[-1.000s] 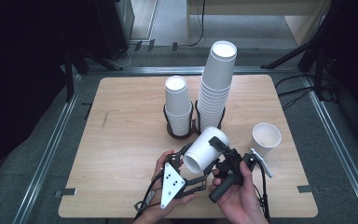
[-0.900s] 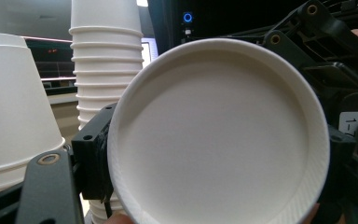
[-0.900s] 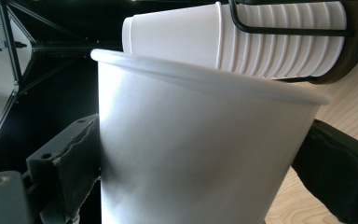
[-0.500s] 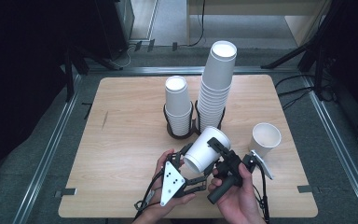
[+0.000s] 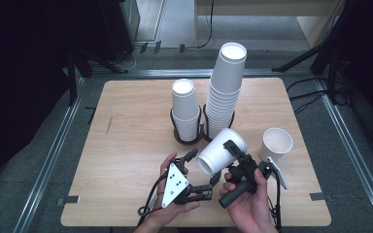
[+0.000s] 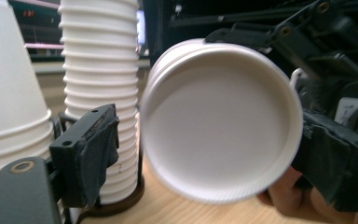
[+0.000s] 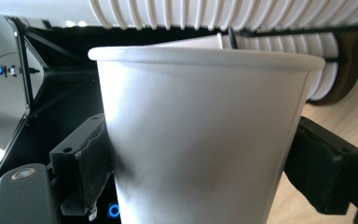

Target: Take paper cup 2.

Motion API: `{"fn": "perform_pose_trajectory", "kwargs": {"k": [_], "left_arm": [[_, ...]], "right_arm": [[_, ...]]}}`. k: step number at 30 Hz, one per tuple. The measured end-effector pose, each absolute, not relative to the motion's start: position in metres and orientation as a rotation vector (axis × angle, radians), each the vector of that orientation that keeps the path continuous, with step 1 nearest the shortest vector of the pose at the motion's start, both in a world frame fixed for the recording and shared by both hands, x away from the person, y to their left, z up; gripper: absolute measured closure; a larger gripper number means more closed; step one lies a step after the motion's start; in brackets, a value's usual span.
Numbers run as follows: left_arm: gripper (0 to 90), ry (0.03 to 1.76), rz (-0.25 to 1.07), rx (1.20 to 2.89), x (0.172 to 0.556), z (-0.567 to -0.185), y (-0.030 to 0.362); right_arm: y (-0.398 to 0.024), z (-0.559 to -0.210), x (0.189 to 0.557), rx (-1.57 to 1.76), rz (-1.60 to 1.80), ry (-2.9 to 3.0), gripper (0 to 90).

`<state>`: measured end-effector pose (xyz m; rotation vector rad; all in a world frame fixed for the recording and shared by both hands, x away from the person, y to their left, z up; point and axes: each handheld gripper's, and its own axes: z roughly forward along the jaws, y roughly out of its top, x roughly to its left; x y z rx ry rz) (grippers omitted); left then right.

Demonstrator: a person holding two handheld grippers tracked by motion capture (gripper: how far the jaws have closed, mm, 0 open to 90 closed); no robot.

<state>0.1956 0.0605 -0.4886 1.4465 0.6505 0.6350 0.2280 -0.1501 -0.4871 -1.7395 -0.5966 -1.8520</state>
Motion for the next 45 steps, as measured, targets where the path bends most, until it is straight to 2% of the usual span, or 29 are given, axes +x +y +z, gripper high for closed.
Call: {"fn": "perform_pose_trajectory", "kwargs": {"k": [11,13,26,45], "left_arm": [[8.1,0.673,0.551,1.537,0.198,-0.483,0.067],[1.1,0.686,0.527,1.577,0.199,-0.482,0.068],[1.0,0.708,0.475,1.604,0.202,-0.473,0.079],[1.1,0.737,0.472,1.594,0.208,-0.468,0.091]], "right_arm": [[-0.163,-0.483,0.231,-1.824,-2.009,-0.637,15.3],[-0.163,-0.48,0.231,-1.828,-2.066,-0.678,15.3],[-0.168,-0.479,0.233,-1.9,-2.269,-0.972,15.2],[-0.146,-0.505,0.236,-1.849,-2.51,-1.934,14.9]]}}
